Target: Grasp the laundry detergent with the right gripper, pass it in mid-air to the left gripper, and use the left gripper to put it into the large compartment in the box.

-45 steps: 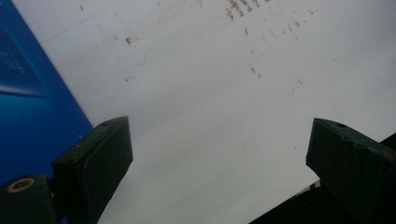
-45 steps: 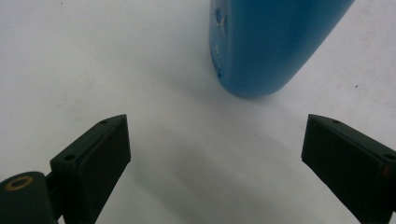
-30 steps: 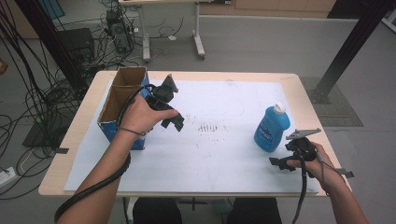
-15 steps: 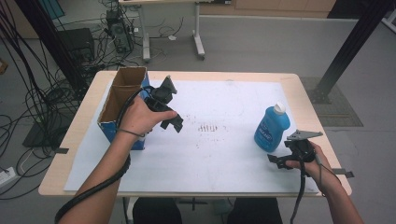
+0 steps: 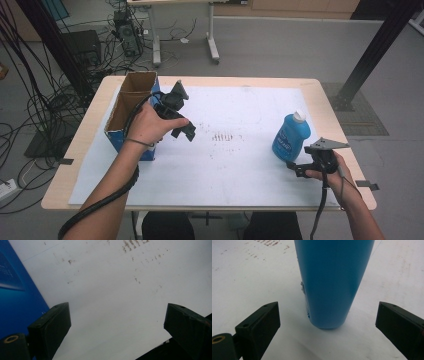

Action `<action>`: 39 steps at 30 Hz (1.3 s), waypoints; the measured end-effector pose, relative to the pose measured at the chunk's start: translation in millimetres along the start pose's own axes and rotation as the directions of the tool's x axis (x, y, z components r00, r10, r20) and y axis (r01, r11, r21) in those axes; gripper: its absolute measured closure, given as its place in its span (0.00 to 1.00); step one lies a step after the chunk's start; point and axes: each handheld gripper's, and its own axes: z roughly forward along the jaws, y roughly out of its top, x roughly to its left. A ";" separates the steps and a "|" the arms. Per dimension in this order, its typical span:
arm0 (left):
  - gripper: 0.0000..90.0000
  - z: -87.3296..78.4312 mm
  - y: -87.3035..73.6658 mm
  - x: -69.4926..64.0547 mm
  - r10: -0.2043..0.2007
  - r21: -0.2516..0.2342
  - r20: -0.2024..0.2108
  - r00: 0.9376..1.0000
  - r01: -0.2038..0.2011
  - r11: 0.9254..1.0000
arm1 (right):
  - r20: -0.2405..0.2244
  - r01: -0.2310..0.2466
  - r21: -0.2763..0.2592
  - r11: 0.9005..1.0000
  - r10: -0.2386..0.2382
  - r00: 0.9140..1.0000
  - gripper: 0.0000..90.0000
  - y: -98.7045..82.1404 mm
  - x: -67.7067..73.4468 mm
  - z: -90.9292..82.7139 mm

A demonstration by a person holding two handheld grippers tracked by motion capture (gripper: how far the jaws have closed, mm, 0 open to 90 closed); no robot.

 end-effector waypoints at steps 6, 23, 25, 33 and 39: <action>0.08 0.9 -0.3 2.8 -0.011 -0.001 0.001 1.000 0.011 1.000 | -0.011 0.001 -0.049 0.999 -0.002 1.000 0.06 -1.6 1.0 0.6; 0.08 1.8 -2.9 5.1 -0.020 -0.011 0.012 1.000 0.020 1.000 | -0.013 -0.027 -0.190 0.982 0.025 1.000 0.06 -4.2 3.9 2.3; 0.08 1.7 -2.9 5.4 -0.018 -0.010 0.013 1.000 0.019 1.000 | -0.012 -0.026 -0.197 0.980 0.025 1.000 0.06 -3.9 4.4 2.6; 0.08 2.9 -4.1 5.5 -0.018 -0.014 0.019 1.000 0.018 1.000 | -0.009 -0.038 -0.259 0.965 0.037 0.999 0.05 -3.7 6.4 3.4; 0.08 2.8 -5.4 7.1 -0.021 -0.017 0.022 1.000 0.022 1.000 | -0.017 -0.044 -0.285 0.958 0.041 0.999 0.05 -4.6 8.0 4.1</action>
